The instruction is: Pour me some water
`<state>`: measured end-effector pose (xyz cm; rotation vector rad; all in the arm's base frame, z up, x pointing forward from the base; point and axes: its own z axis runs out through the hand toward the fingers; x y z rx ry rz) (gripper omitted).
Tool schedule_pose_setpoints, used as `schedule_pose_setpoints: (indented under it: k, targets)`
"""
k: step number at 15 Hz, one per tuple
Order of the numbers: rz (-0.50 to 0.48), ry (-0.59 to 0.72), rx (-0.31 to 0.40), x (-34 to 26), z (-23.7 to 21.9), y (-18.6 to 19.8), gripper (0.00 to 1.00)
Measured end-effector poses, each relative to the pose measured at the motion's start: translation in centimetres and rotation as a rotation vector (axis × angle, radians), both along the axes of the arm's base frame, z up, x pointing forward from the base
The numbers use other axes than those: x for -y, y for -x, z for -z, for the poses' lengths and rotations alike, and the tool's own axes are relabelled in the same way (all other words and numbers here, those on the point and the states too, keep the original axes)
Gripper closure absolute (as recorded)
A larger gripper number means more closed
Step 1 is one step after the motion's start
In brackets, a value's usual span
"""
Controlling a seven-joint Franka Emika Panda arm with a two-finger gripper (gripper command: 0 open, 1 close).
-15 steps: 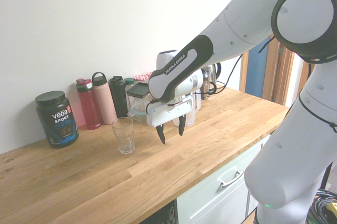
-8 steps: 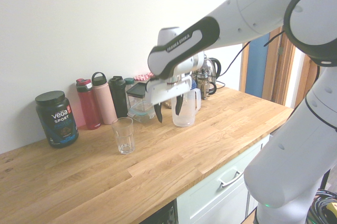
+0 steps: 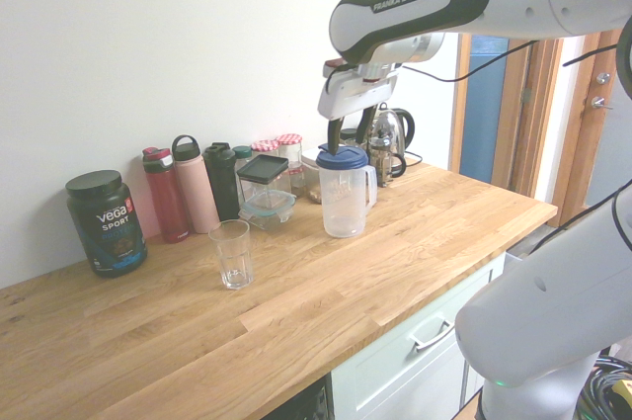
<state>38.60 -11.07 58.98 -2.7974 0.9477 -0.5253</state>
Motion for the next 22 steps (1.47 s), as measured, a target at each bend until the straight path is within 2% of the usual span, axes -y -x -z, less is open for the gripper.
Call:
schedule_pose_setpoints:
  k: [4, 8, 15, 16, 22]
  targets:
    - [0.024, -0.032, 0.012, 5.0, 2.3, 2.8, 0.0]
    - [0.032, -0.039, 0.015, 6.2, 7.0, 3.3, 0.0]
    - [0.049, -0.013, 0.024, 6.6, 11.9, -1.1, 0.0]
    - [0.046, -0.014, 0.025, 6.5, 12.3, -1.7, 1.0]
    - [0.036, -0.017, 0.029, 6.1, 12.9, -4.0, 1.0]
